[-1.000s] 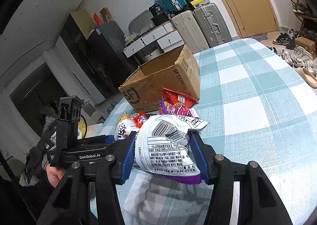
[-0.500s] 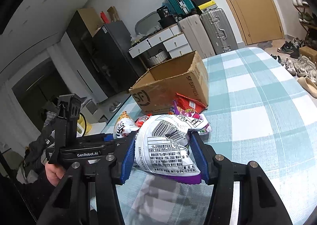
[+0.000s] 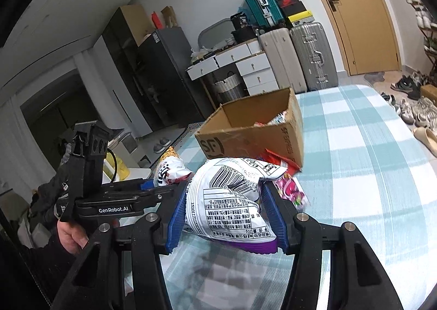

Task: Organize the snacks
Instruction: 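Lift both held bags and carry them over the cardboard box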

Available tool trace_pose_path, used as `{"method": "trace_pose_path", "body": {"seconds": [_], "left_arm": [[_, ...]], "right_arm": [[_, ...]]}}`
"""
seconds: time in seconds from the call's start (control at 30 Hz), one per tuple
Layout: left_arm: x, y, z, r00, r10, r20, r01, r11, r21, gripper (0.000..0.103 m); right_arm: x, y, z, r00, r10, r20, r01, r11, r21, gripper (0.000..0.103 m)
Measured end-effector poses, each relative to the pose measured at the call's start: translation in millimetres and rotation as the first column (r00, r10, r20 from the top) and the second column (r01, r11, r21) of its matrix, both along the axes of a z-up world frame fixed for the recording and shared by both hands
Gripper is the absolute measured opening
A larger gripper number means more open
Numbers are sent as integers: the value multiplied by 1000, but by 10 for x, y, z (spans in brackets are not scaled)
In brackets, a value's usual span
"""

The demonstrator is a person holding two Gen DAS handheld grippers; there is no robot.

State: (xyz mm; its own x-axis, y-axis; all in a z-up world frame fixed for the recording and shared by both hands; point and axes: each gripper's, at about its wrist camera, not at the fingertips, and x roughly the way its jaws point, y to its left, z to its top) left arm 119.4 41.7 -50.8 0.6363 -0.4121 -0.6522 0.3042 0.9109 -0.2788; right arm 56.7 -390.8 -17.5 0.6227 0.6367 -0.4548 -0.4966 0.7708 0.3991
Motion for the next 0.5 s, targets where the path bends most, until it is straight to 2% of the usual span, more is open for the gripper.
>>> {"method": "trace_pose_path", "body": {"seconds": [0.17,0.5], "left_arm": [[65,85,173,1000,12,13,-11,1000,-19,53],[264,153,584,998,12,59,-12,1000,-3,53]], "right_arm": [[89,85,174,999,15,32,-15,1000,-11,54],[362,251,467,994,52,91,-49,998,-43,54]]}}
